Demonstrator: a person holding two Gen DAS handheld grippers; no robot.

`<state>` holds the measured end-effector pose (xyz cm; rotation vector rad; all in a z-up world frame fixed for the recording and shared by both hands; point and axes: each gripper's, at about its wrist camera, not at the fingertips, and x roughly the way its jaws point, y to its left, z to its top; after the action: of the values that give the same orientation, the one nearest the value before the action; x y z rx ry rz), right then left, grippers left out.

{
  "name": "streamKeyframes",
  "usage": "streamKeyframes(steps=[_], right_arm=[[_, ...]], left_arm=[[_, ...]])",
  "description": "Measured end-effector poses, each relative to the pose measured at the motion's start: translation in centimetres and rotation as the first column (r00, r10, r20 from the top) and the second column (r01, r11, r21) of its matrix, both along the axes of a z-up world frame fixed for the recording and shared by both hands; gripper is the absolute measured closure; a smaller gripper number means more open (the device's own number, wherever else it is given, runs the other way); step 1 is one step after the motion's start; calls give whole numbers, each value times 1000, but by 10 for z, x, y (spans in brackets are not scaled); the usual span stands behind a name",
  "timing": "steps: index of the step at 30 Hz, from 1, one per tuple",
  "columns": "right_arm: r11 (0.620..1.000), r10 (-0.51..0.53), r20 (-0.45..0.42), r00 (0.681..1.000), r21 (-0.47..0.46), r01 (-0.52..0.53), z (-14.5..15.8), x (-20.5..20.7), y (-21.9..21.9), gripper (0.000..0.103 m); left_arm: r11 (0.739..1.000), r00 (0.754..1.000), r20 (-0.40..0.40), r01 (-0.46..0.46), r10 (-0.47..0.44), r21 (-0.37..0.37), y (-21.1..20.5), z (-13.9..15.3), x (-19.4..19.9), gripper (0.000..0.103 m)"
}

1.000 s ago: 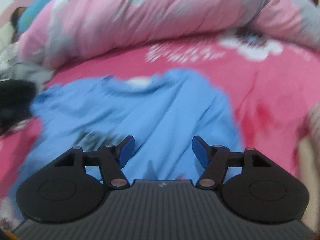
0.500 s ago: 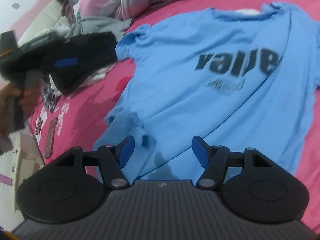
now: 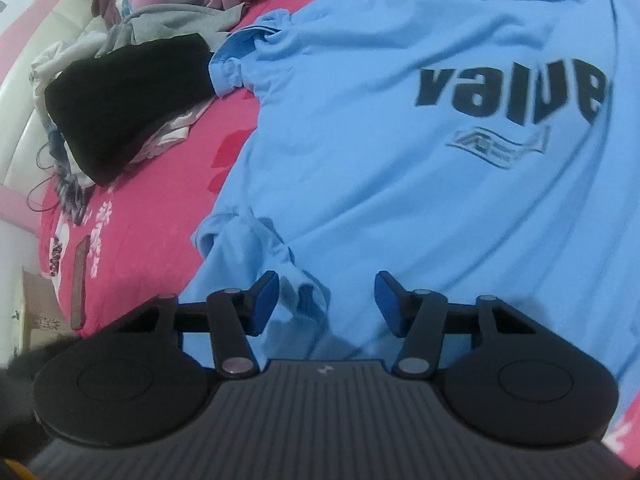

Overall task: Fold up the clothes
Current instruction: 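Grasp the shirt hem with the right gripper and pull it straight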

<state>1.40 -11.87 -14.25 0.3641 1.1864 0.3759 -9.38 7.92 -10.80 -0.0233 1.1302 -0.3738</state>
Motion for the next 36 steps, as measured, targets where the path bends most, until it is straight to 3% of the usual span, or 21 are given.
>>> streamKeyframes(steps=[7, 11, 12, 13, 14, 20, 25, 31, 36], right_arm=[[992, 99, 24, 995, -85, -96, 2, 5, 26, 61], [977, 142, -1, 990, -159, -140, -4, 9, 36, 63], [979, 140, -1, 990, -152, -139, -4, 9, 36, 70], [980, 139, -2, 990, -145, -138, -4, 10, 37, 91], [981, 137, -2, 991, -137, -136, -3, 10, 37, 100], [986, 156, 43, 987, 47, -158, 39, -1, 48, 100], [945, 261, 54, 964, 190, -267, 64, -6, 86, 100], [885, 401, 35, 916, 242, -397, 68, -6, 143, 100], [849, 481, 3, 877, 247, -467, 61, -3, 179, 100]], left_arm=[[999, 999, -39, -13, 12, -30, -5, -24, -9, 37], [999, 999, -39, -2, 0, -42, -5, -31, -13, 37], [999, 999, -37, 1, -3, -42, -5, -31, -13, 37], [999, 999, -36, 4, -6, -43, -5, -31, -14, 37], [999, 999, -33, 10, -12, -46, -4, -29, -16, 37], [997, 1000, -8, 25, -25, -69, 6, -17, -24, 29], [991, 999, -24, -49, 46, -122, 21, -8, -25, 25], [950, 974, -55, -229, 222, -214, 55, -3, -20, 23], [912, 946, -83, -325, 314, -249, 85, -9, -22, 23]])
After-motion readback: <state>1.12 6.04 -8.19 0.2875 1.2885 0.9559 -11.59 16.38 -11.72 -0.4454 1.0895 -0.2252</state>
